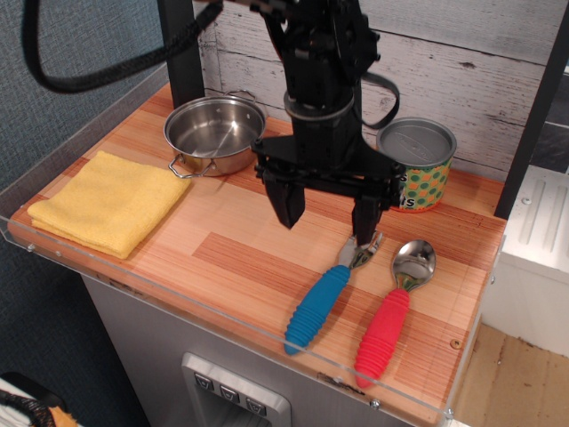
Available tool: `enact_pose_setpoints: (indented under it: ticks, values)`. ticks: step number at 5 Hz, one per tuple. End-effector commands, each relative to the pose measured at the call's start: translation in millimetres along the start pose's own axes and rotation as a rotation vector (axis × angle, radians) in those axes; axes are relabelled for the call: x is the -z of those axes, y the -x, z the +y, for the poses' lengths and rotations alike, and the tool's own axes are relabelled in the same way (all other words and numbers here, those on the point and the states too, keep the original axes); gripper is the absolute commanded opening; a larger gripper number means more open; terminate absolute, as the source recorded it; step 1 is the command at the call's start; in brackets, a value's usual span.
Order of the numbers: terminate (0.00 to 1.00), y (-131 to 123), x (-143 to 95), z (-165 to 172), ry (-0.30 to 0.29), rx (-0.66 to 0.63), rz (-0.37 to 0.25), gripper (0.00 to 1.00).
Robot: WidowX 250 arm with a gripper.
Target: Slide the yellow rag so that it's next to the blue fork.
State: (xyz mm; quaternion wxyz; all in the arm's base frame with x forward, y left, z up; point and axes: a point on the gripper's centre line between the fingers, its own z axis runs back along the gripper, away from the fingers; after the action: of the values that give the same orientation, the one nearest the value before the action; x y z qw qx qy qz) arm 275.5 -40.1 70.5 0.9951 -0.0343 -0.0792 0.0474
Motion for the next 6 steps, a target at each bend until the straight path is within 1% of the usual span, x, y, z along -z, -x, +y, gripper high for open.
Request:
enact_pose_setpoints:
  ticks: [1,2,3,4,5,6]
  values:
    - [0.00,6,-2,58,-0.084,-0.091,0.002,1.00]
    - [0.00,13,-5,97,-0.129,-0.158,0.002,1.00]
    - [0.00,20,-7,133,-0.192,-0.213,0.014,1.00]
    - [0.00,21,-8,166,-0.230,-0.263,0.021,1.00]
    - [0.00,20,-9,189,-0.299,-0.267,0.022,1.00]
    - [0.00,15,-6,208,-0.325,-0.244,-0.016,0.00]
